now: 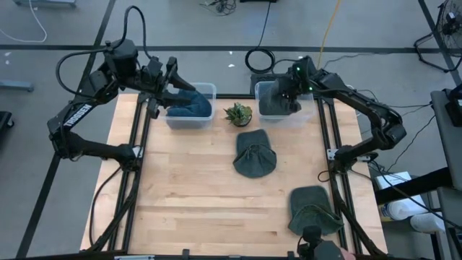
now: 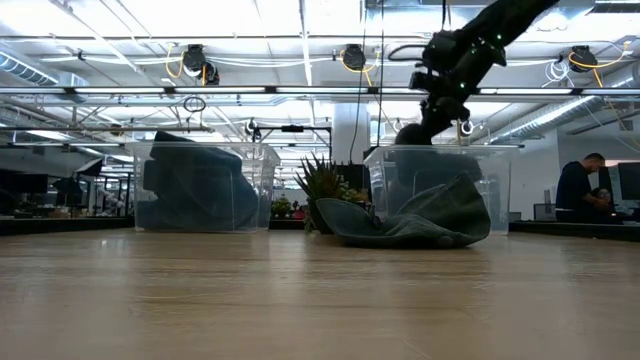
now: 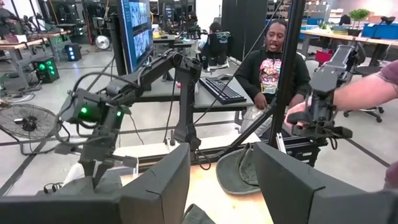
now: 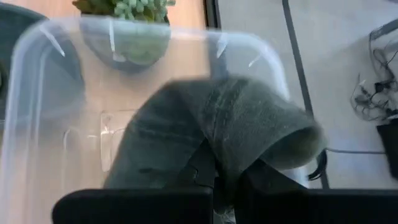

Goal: Pick & Place hat
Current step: Put the top left green cap into the right transparent bin

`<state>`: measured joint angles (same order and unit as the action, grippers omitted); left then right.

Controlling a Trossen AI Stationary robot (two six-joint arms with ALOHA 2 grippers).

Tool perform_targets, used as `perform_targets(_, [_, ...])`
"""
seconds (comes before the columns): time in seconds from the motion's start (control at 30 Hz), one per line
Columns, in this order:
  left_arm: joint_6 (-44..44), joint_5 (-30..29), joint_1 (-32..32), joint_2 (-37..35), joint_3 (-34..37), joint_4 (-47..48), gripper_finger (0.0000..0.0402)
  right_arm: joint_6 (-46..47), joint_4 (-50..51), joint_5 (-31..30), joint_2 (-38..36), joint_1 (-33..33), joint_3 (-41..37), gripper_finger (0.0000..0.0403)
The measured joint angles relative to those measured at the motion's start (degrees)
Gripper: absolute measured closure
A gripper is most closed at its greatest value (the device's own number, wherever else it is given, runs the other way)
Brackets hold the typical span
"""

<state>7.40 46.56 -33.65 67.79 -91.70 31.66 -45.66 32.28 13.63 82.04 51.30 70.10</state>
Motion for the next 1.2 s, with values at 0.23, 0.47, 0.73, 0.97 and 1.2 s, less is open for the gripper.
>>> perform_targets(0.23, [-0.4,0.0,0.0,0.0,0.02,1.35,0.0218,0.52,-4.61,-0.37,0.0,1.6,-6.95,0.0395])
perform_targets(0.47, [-0.66,0.0,0.0,0.0,0.04,1.67,0.0208,1.93,-4.69,0.02,-0.12,2.48,-10.85,0.0395])
perform_targets(0.73, [-0.85,-0.02,-0.02,0.0,0.04,1.64,0.0198,0.17,-7.08,-0.91,-0.28,2.84,-13.28,0.0394])
perform_targets(0.97, [-2.16,-0.02,0.33,0.0,0.04,1.6,0.0214,0.18,-10.36,-4.94,-0.31,3.04,-14.52,0.0394])
perform_targets(1.2, [-2.12,-0.02,1.35,0.0,0.04,1.53,0.0224,0.18,-10.07,-5.4,-0.17,3.04,-14.62,0.0394])
